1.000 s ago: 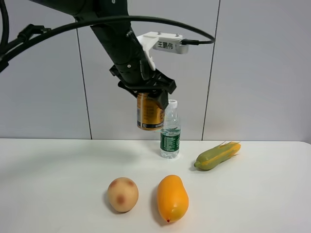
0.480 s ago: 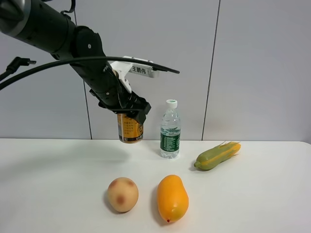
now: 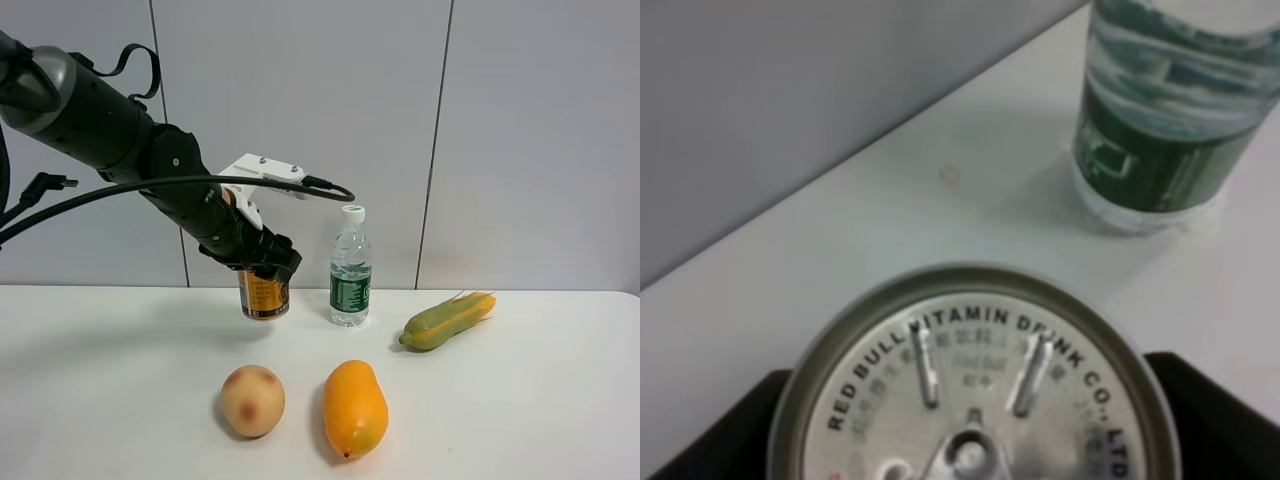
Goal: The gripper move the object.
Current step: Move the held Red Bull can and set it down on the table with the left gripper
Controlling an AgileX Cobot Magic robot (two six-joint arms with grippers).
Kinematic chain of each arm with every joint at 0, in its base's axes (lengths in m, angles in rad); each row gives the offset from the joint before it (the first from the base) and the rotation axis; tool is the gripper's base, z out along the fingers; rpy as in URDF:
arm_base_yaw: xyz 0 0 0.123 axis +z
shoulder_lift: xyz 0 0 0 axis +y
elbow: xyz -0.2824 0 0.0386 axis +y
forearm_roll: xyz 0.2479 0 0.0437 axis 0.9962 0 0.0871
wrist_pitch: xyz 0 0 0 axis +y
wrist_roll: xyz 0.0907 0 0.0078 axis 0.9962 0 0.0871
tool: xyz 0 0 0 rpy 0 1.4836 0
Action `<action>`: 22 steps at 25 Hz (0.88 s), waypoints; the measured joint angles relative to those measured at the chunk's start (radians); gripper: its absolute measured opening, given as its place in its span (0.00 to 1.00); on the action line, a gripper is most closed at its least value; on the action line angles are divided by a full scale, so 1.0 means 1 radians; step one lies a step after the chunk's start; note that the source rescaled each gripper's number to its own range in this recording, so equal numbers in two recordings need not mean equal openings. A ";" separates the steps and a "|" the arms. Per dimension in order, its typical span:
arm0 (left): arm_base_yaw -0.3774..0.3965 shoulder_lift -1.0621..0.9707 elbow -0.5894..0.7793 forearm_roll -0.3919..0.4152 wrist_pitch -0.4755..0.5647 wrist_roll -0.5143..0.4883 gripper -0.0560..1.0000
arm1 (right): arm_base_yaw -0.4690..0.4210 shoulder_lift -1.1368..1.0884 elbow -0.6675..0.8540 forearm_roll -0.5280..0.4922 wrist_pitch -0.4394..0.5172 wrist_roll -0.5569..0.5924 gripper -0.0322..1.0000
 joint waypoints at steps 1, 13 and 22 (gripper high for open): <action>0.003 0.006 0.001 0.000 -0.006 0.000 0.07 | 0.000 0.000 0.000 0.000 0.000 0.000 1.00; 0.024 0.048 0.001 0.000 -0.019 0.000 0.07 | 0.000 0.000 0.000 0.000 0.000 0.000 1.00; 0.024 0.063 0.003 0.005 -0.005 0.000 0.07 | 0.000 0.000 0.000 -0.001 0.000 0.000 1.00</action>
